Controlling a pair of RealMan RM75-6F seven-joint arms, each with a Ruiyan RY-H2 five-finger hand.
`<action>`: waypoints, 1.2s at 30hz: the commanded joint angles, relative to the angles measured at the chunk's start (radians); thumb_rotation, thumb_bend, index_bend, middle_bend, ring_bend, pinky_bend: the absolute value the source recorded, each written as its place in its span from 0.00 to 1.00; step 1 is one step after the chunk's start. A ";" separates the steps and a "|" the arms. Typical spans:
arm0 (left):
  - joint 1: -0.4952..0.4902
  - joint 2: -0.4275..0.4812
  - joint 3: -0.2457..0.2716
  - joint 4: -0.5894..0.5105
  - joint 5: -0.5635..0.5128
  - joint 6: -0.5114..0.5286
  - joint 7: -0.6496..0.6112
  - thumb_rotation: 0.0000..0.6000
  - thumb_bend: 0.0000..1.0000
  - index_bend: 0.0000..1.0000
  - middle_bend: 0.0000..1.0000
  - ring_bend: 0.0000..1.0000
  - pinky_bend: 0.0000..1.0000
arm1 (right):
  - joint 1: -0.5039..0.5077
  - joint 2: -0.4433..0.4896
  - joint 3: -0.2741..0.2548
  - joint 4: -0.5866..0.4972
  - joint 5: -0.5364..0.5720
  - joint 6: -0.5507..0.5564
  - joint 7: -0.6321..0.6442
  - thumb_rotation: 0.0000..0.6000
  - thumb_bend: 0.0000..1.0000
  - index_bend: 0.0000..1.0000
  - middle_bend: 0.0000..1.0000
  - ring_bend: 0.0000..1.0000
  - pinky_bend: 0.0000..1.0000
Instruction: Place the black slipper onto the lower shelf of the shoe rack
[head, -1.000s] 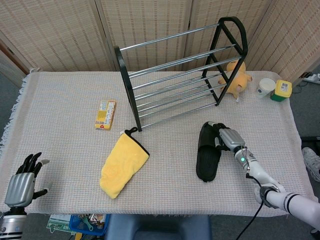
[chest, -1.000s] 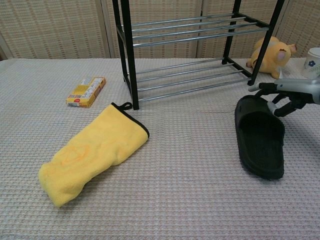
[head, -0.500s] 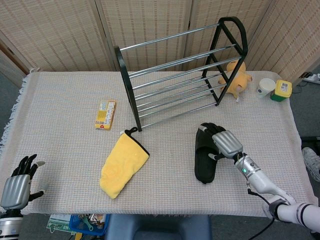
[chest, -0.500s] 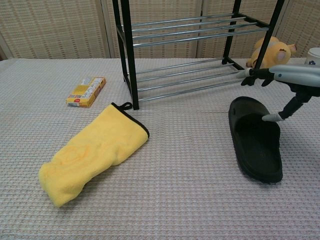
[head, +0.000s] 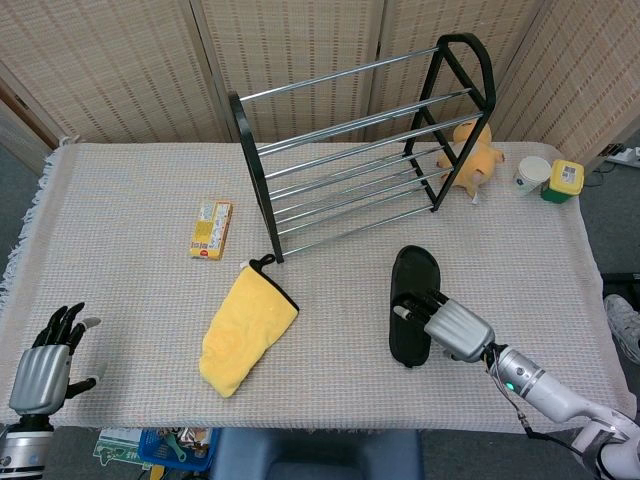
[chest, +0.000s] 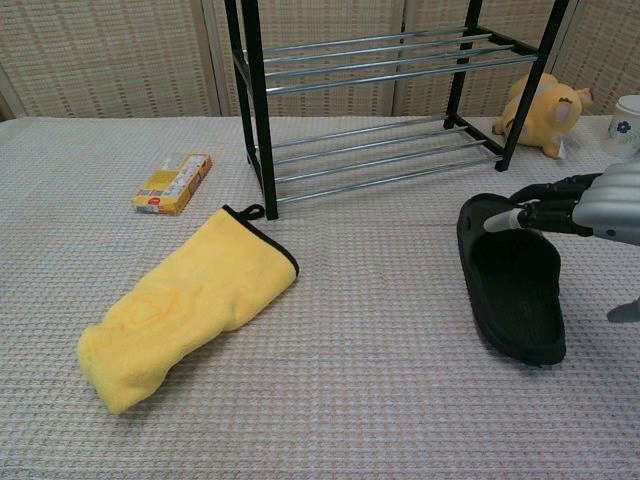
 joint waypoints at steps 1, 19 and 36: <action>0.001 0.010 0.007 -0.012 0.005 -0.005 -0.021 1.00 0.29 0.27 0.10 0.04 0.24 | 0.026 -0.015 -0.019 0.030 -0.045 -0.019 -0.050 1.00 0.00 0.00 0.11 0.00 0.14; 0.024 0.016 0.018 0.003 -0.013 0.000 -0.051 1.00 0.29 0.27 0.10 0.04 0.24 | 0.102 -0.093 -0.042 0.110 -0.104 -0.110 -0.188 1.00 0.00 0.00 0.11 0.00 0.08; 0.025 0.015 0.017 0.006 -0.015 -0.004 -0.060 1.00 0.29 0.27 0.10 0.04 0.24 | 0.099 -0.195 -0.066 0.222 -0.128 -0.051 -0.178 1.00 0.08 0.01 0.15 0.00 0.00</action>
